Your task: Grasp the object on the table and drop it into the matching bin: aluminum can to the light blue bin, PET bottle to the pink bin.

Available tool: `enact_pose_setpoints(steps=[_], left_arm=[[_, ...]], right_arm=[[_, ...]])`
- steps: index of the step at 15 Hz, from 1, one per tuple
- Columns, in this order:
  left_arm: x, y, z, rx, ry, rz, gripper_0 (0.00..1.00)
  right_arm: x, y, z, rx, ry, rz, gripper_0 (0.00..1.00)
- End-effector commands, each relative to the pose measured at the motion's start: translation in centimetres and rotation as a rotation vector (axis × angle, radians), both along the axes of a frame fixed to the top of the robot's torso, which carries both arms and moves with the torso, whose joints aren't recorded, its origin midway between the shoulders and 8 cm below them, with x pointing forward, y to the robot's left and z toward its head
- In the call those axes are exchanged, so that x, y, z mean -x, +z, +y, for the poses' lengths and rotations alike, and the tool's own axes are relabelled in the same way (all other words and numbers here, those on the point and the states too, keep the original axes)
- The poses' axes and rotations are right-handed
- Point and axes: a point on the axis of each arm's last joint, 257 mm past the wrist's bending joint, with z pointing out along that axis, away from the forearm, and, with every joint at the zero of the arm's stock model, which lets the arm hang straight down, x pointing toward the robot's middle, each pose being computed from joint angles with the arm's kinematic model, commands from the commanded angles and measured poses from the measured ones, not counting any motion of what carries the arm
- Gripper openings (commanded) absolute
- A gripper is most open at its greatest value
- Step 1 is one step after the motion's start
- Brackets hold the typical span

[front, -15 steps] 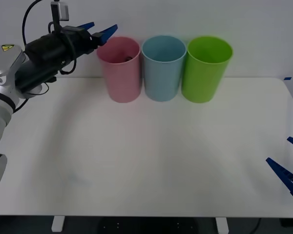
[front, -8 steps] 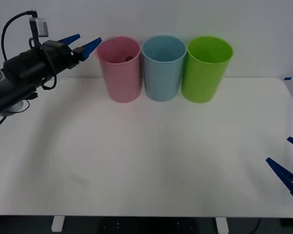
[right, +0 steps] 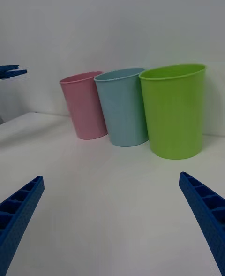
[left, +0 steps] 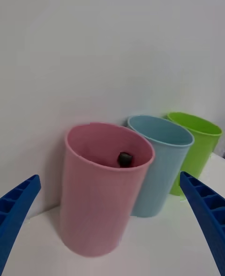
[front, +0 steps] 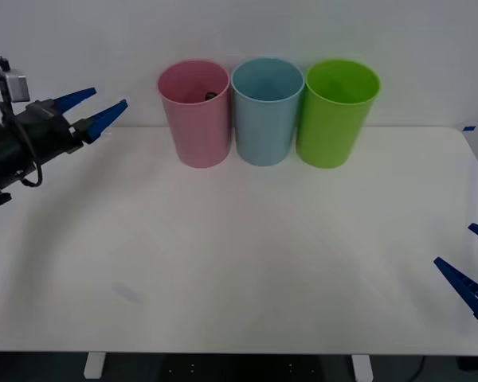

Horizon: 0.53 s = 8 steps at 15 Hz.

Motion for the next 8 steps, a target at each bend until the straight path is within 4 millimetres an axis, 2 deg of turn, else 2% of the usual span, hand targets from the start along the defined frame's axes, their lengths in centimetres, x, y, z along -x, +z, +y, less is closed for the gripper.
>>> enact_pose_setpoints(steps=[1, 4, 8], left_arm=[[2.5, -2.0, 2.4, -0.050, 0.025, -0.022, 1.00], [5.3, -4.7, 4.9, -0.120, 0.037, -0.045, 1.00], [8.3, -7.0, 7.9, -0.195, 0.068, -0.063, 1.00]], right_arm=[[0.0, 0.0, 0.0, 0.000, 0.000, 0.000, 1.00], [0.0, 0.0, 0.0, 0.000, 0.000, 0.000, 1.00], [0.0, 0.0, 0.0, 0.000, 0.000, 0.000, 1.00]])
